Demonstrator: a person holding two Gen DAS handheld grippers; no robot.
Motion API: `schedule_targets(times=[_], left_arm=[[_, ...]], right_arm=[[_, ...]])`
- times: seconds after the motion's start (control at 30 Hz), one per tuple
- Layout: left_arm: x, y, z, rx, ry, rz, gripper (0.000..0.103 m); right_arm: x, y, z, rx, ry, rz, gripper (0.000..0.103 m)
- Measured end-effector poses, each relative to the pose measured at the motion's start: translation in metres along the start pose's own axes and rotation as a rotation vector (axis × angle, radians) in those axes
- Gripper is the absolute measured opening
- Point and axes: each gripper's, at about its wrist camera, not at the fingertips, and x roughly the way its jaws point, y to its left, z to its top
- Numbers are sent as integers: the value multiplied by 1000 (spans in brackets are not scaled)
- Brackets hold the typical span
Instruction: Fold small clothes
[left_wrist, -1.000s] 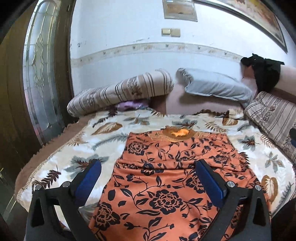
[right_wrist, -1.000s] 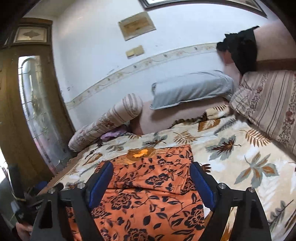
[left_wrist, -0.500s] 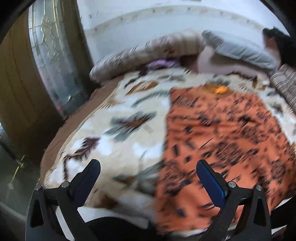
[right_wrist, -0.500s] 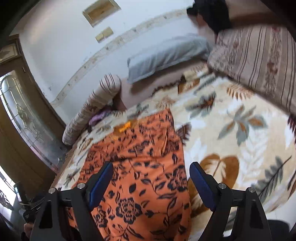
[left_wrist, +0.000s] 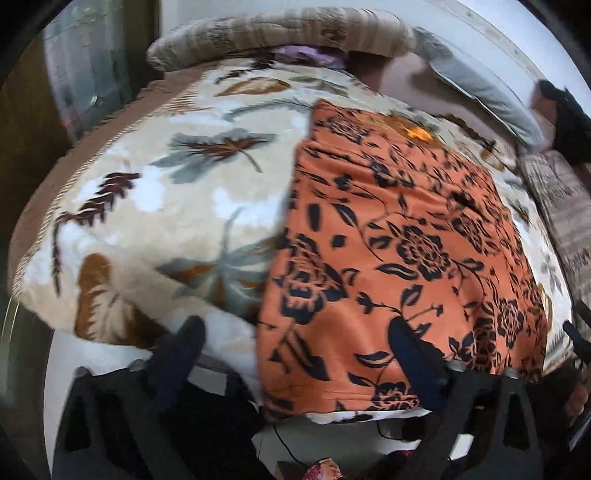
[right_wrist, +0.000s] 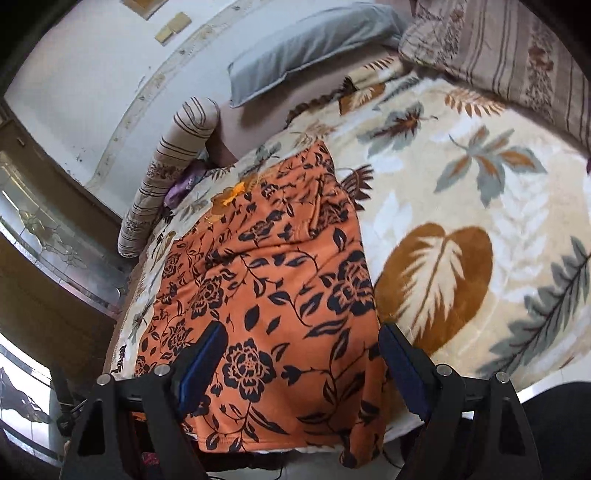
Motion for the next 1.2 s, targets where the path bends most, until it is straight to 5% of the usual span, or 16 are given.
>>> schedule_targets(times=[0.07,0.1,0.27,0.37,0.63,0.7,0.77,0.93,1.0,1.07,1.13,1.2], left_arm=[[7,0,2,0,19,-13,48],[11,2,2,-7,32,-28,43],[17,13,0,-47,53,-44,46],[16,20,1,-109,66,-58,73],[18,16,1,-81,84,-87,72],[21,11,0,-51,99,-99,38],[24,10,-1,-45,117,-108,24],[24,14,-2,-58,123,-127,26],[27,18,-2,-87,148,-145,51],[30,20,-3,-112,170,-166,59],[32,16,-4,-97,182,-156,58],[34,11,-6,-57,195,-129,53]], right_arm=[[1,-5,-1,26,12,6,87],[2,-9,-2,44,17,11,87],[1,-19,-8,98,30,18,87],[3,-27,-11,153,55,35,87],[20,-43,-20,262,162,29,87],[25,-47,-23,279,186,24,87],[30,-51,-26,299,206,21,85],[47,-53,-32,291,282,-48,73],[56,-50,-36,274,309,-81,72],[59,-45,-36,250,307,-109,72],[61,-40,-36,198,325,-167,61],[60,-39,-37,165,350,-202,39]])
